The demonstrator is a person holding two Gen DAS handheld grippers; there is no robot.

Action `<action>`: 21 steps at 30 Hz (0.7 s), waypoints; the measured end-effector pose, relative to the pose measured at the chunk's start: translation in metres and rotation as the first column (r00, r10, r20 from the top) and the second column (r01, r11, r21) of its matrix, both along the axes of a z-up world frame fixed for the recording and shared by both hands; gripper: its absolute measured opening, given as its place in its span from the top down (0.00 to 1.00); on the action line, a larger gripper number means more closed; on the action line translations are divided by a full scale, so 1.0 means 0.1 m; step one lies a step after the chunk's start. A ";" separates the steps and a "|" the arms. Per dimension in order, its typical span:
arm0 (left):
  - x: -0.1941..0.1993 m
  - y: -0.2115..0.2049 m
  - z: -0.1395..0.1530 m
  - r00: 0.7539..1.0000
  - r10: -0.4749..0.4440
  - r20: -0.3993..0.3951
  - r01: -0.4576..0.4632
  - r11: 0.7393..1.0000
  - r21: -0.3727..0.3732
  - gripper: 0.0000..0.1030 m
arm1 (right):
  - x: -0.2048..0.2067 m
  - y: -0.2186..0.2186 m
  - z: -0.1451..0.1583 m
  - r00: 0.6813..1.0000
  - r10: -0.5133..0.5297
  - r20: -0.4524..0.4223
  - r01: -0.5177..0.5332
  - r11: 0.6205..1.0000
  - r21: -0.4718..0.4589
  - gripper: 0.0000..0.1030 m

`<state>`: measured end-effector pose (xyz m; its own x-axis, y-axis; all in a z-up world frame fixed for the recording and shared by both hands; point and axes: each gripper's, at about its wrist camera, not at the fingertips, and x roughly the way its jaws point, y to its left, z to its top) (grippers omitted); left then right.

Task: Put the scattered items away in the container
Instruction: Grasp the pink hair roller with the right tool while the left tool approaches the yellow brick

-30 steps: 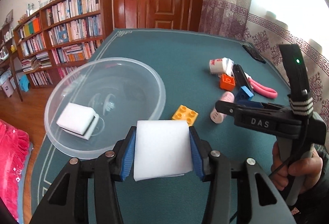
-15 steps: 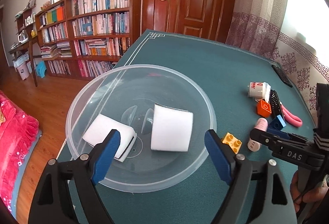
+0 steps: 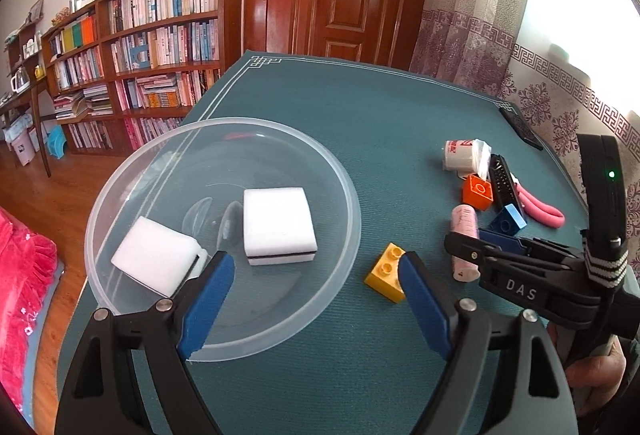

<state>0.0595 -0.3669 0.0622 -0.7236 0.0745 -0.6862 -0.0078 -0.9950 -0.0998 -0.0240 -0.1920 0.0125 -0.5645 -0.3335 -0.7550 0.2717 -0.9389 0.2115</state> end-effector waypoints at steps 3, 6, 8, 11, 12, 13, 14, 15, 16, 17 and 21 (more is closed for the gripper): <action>0.00 0.11 -0.02 1.000 -0.029 0.009 0.029 1.000 0.009 0.15 | 0.05 0.04 0.03 1.000 -0.009 -0.030 0.010 0.999 0.033 0.65; 0.00 0.22 -0.04 0.998 -0.063 0.021 0.063 0.998 0.018 0.15 | 0.09 0.15 0.02 0.999 -0.017 -0.037 0.019 0.999 0.040 0.66; -0.01 0.29 -0.06 0.996 -0.083 0.031 0.082 0.996 0.030 0.15 | 0.10 0.23 0.01 0.999 -0.026 -0.035 0.027 0.999 0.033 0.66; -0.03 0.38 -0.06 0.996 -0.087 0.030 0.087 0.996 0.010 0.15 | 0.12 0.34 0.01 0.999 -0.040 -0.034 0.041 0.999 0.022 0.66; -0.04 0.40 -0.06 0.996 -0.089 0.031 0.089 0.996 0.011 0.15 | 0.11 0.36 0.01 0.998 -0.044 -0.035 0.045 0.999 0.020 0.66; -0.04 0.41 -0.05 0.996 -0.089 0.030 0.089 0.996 0.015 0.15 | 0.12 0.38 0.02 0.998 -0.048 -0.035 0.048 0.999 0.017 0.66; -0.04 0.42 -0.04 0.995 -0.094 0.030 0.093 0.995 0.023 0.15 | 0.13 0.41 0.02 0.998 -0.050 -0.036 0.050 0.999 0.014 0.66; -0.03 0.43 -0.05 0.994 -0.101 0.030 0.100 0.995 0.030 0.15 | 0.16 0.45 0.02 0.998 -0.049 -0.036 0.050 0.999 0.008 0.66; -0.03 0.45 -0.05 0.994 -0.105 0.031 0.104 0.994 0.029 0.15 | 0.16 0.47 0.02 0.998 -0.048 -0.037 0.048 0.999 0.003 0.66; -0.02 0.48 -0.05 0.993 -0.110 0.032 0.109 0.994 0.025 0.15 | 0.16 0.48 0.02 0.998 -0.047 -0.037 0.047 0.999 -0.001 0.66; -0.02 0.55 -0.07 0.990 -0.134 0.040 0.133 0.991 0.019 0.15 | 0.16 0.50 0.03 0.999 -0.038 -0.036 0.038 0.999 -0.014 0.66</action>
<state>0.0571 -0.3121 0.0557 -0.6778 0.1798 -0.7130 -0.1361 -0.9836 -0.1188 -0.0075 -0.1419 0.0153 -0.6037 -0.3213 -0.7296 0.2437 -0.9458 0.2148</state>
